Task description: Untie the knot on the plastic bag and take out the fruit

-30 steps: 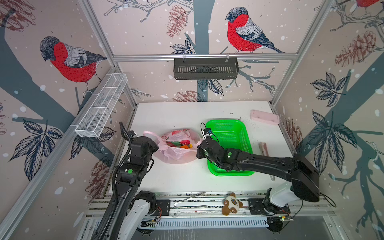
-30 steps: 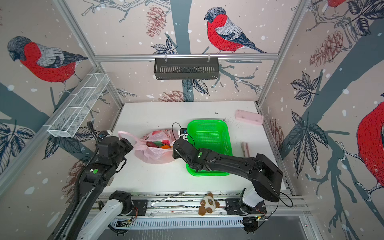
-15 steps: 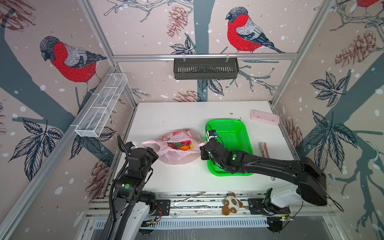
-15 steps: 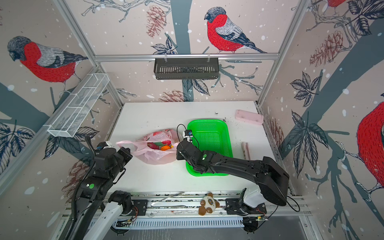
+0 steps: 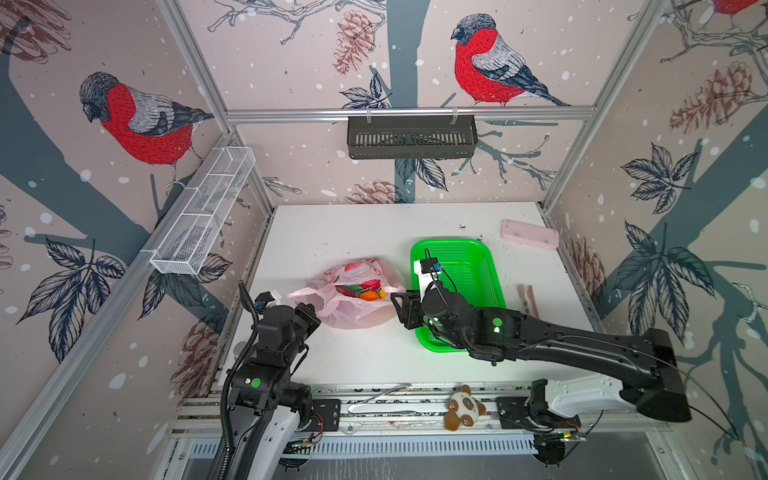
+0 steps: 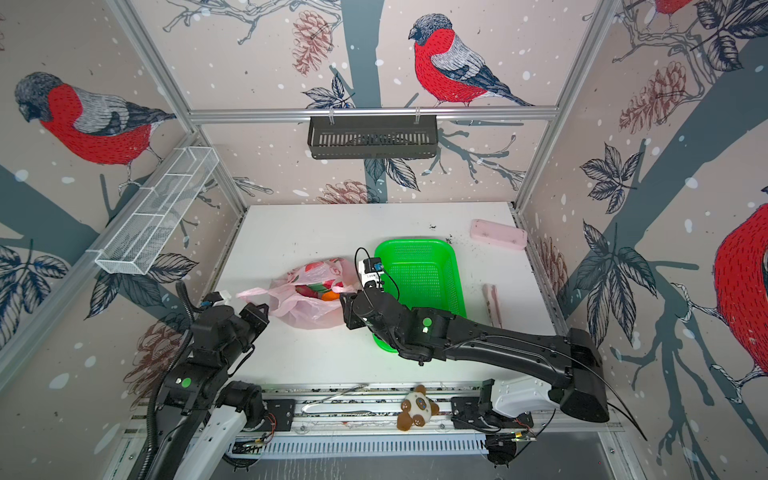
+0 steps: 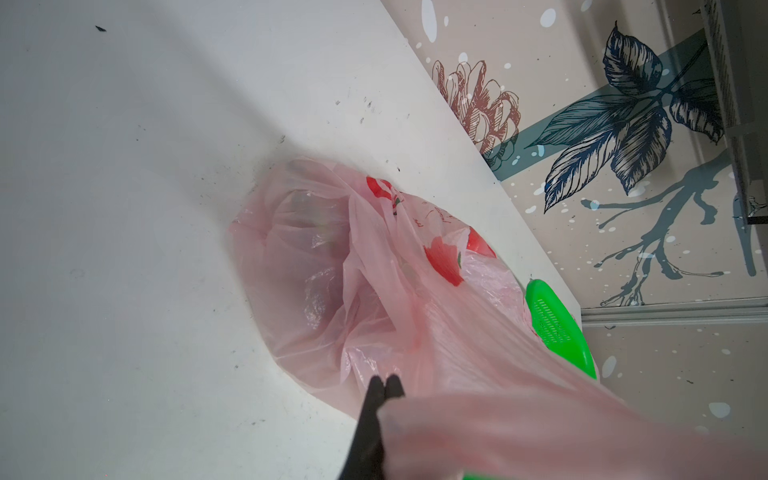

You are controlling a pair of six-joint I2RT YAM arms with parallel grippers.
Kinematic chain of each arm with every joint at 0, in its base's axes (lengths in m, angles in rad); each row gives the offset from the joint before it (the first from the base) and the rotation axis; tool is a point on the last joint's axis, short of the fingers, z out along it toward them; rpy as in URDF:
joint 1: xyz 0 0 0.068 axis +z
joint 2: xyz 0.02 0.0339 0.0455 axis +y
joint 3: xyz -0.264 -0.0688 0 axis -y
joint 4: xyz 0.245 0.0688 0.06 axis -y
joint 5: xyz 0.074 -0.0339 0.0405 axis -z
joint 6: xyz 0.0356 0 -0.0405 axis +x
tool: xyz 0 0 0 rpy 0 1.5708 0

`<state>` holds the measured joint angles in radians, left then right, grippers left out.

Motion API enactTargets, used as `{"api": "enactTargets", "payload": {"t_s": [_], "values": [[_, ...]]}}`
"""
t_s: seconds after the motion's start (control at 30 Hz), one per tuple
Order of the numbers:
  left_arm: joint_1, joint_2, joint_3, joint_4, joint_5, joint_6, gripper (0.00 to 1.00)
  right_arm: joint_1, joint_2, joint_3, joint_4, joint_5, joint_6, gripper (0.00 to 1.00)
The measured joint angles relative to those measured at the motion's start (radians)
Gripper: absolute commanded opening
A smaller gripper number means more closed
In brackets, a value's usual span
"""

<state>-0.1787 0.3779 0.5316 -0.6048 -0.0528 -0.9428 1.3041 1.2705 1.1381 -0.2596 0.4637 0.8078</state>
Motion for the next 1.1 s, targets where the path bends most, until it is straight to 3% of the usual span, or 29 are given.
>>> {"api": "enactTargets", "payload": {"t_s": [0.13, 0.27, 0.53, 0.83, 1.1], "values": [[0.0, -0.005, -0.018, 0.018, 0.007, -0.003, 0.0, 0.077, -0.007, 0.136, -0.084, 0.099, -0.06, 0.45], [0.0, -0.01, -0.026, 0.037, 0.009, -0.007, 0.0, 0.075, 0.075, 0.315, -0.106, 0.124, -0.181, 0.43], [0.0, -0.032, -0.027, 0.043, 0.016, -0.018, 0.0, -0.095, 0.459, 0.64, -0.115, -0.156, -0.312, 0.27], [0.0, -0.051, -0.02, 0.035, -0.003, -0.018, 0.0, -0.167, 0.66, 0.671, -0.209, -0.331, -0.305, 0.22], [0.0, -0.059, 0.008, 0.022, 0.0, -0.019, 0.0, -0.167, 0.7, 0.527, -0.209, -0.396, -0.285, 0.19]]}}
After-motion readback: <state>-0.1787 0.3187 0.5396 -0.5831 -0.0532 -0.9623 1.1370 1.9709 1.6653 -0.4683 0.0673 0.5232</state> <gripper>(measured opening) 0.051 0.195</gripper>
